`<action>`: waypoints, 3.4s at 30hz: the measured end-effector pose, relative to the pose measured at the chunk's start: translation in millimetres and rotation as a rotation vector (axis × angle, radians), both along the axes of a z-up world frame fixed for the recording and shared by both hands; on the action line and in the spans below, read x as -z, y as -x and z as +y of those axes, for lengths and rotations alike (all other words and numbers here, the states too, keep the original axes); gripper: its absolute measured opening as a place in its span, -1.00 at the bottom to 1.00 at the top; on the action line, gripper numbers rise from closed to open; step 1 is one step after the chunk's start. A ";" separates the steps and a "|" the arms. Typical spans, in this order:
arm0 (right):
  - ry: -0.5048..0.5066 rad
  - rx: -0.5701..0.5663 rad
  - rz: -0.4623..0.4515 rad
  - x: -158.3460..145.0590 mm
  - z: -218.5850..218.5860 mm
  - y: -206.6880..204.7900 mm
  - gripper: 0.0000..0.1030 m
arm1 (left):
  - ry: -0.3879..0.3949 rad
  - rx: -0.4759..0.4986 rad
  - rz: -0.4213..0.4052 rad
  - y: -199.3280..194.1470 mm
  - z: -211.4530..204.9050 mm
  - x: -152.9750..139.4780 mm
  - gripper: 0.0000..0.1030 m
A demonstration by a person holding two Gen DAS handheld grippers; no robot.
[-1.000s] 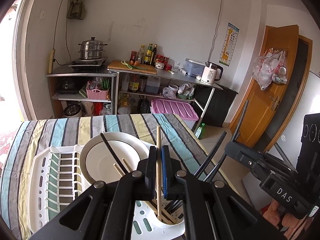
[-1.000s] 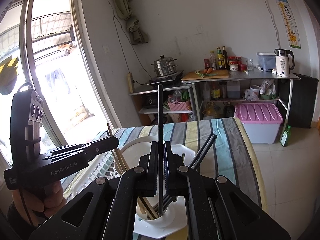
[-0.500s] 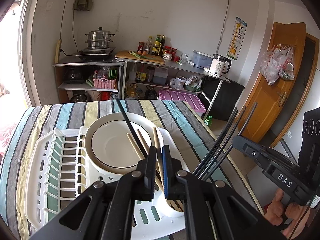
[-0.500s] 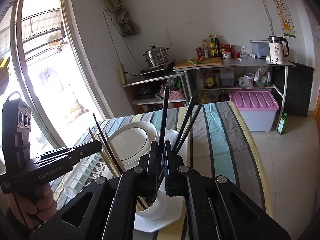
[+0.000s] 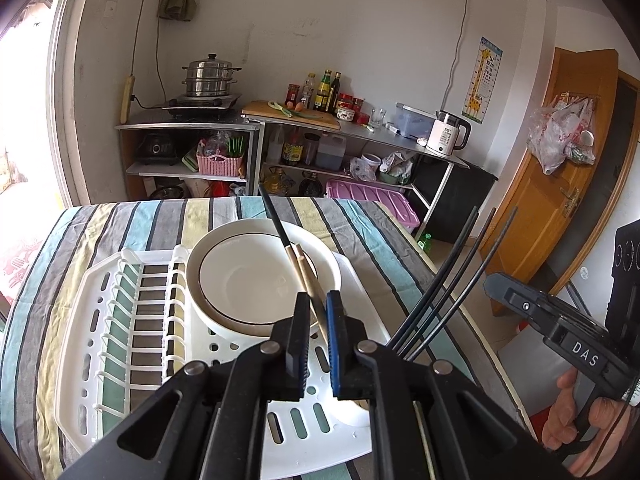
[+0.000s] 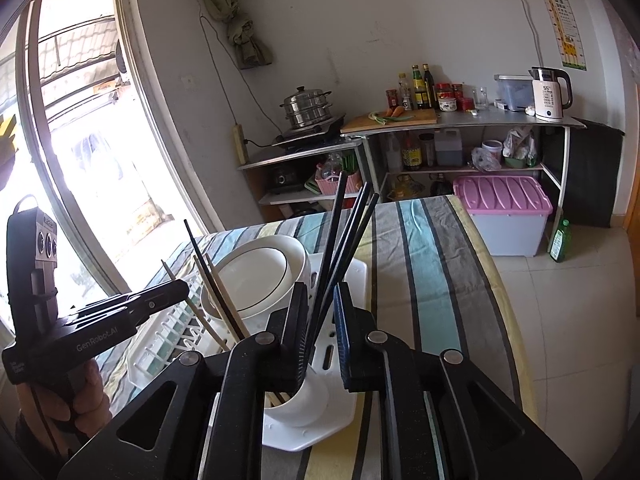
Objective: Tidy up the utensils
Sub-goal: 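Withdraw both tools from the cup toward the last chopsticks on the cloth, then grasp a black chopstick with the left tool while the right tool grasps a wooden chopstick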
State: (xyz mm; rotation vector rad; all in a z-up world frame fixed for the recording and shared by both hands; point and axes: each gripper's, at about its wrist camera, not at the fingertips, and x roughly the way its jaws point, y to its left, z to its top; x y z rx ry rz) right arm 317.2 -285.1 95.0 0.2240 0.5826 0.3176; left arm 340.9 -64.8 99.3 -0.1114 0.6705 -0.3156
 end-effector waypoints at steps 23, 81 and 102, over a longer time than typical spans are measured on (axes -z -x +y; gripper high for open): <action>0.018 -0.036 -0.066 6.6 3.2 134.5 -0.66 | 0.007 -0.016 -0.065 130.1 36.2 13.4 -0.81; 0.173 -0.148 0.237 121.7 55.8 148.5 -0.65 | -0.139 0.062 0.214 155.9 -11.3 124.5 -0.68; 0.374 -0.146 0.289 127.9 86.0 114.4 -0.74 | -0.113 0.086 0.244 149.6 -0.3 124.0 -0.84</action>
